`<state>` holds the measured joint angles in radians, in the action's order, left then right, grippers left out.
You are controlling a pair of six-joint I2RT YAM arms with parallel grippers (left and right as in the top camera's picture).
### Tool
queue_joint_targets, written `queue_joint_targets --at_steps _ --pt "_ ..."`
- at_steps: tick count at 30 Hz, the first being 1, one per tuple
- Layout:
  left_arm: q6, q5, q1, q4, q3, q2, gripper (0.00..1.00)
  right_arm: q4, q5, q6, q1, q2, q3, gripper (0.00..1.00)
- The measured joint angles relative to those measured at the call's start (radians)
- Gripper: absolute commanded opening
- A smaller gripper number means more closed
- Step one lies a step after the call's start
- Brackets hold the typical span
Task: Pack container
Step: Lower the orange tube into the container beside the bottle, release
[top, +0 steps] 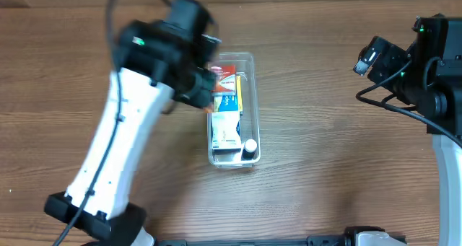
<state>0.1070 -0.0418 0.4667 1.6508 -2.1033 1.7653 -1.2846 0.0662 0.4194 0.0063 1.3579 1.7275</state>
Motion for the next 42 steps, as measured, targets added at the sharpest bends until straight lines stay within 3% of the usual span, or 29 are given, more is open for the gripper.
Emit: queue_joint_targets --at_steps 5,11,30,38,39,40,42 --pt "0.076 0.039 0.193 0.004 0.020 0.000 0.18 0.000 0.000 0.000 0.000 0.000 0.000 1.00" --pt "0.143 0.107 0.289 -0.031 0.135 0.000 0.18 -0.001 0.000 0.000 0.000 0.000 0.000 1.00" --pt "0.213 0.095 0.319 -0.352 0.592 0.000 0.21 -0.001 0.000 0.000 0.000 0.000 0.000 1.00" --pt "0.221 0.084 0.319 -0.391 0.644 0.000 0.49 -0.001 0.000 0.000 0.000 0.000 0.000 1.00" --pt "0.223 0.080 0.319 -0.391 0.644 0.000 0.89 -0.001 0.000 0.000 0.000 0.000 0.000 1.00" --pt "0.224 0.079 0.319 -0.391 0.644 0.000 1.00 -0.001 0.000 0.000 0.000 0.000 0.000 1.00" --pt "0.224 0.072 0.319 -0.378 0.644 0.000 1.00 -0.001 0.000 0.000 0.000 0.000 0.000 1.00"
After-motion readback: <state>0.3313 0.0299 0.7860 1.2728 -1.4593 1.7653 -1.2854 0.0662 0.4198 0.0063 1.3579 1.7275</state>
